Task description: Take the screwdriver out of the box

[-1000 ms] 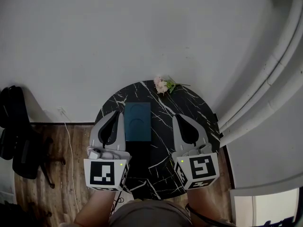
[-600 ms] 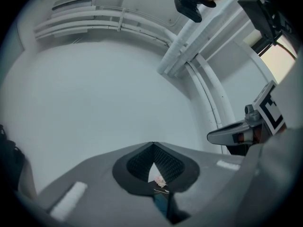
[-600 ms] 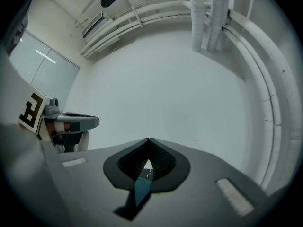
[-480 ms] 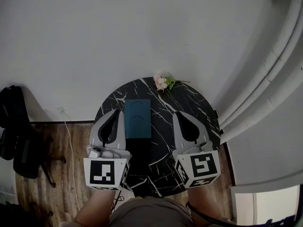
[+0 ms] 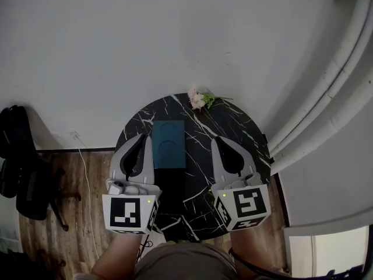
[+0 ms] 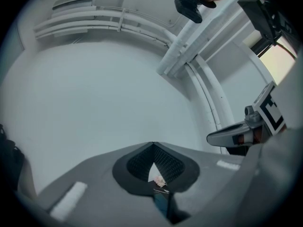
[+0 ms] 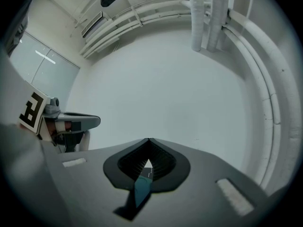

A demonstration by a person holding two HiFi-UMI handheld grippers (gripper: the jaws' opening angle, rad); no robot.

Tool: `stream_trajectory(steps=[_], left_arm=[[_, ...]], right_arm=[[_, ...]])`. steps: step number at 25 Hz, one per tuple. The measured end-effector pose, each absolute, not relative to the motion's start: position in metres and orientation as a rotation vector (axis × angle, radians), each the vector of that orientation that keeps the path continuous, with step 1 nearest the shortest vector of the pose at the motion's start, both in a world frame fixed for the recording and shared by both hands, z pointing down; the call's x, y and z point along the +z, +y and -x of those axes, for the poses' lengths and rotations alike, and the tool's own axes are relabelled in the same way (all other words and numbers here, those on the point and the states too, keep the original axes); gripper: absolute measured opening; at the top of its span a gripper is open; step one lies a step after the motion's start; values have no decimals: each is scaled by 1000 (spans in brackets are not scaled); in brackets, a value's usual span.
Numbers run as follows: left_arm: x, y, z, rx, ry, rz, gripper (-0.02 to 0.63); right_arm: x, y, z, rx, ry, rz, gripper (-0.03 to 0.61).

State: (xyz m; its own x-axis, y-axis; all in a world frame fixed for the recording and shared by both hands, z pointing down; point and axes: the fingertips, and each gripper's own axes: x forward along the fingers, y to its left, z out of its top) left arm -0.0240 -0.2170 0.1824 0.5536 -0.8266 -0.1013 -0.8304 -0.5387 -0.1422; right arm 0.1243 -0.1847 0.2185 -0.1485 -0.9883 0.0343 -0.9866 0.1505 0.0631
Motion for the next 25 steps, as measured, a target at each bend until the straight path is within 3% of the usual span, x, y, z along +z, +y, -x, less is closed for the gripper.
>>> stream_trajectory(steps=[25], left_arm=[[182,-215,18,20,1387,2611,0]], right_arm=[[220,-183,-127,-33,-2327,-2009,25]])
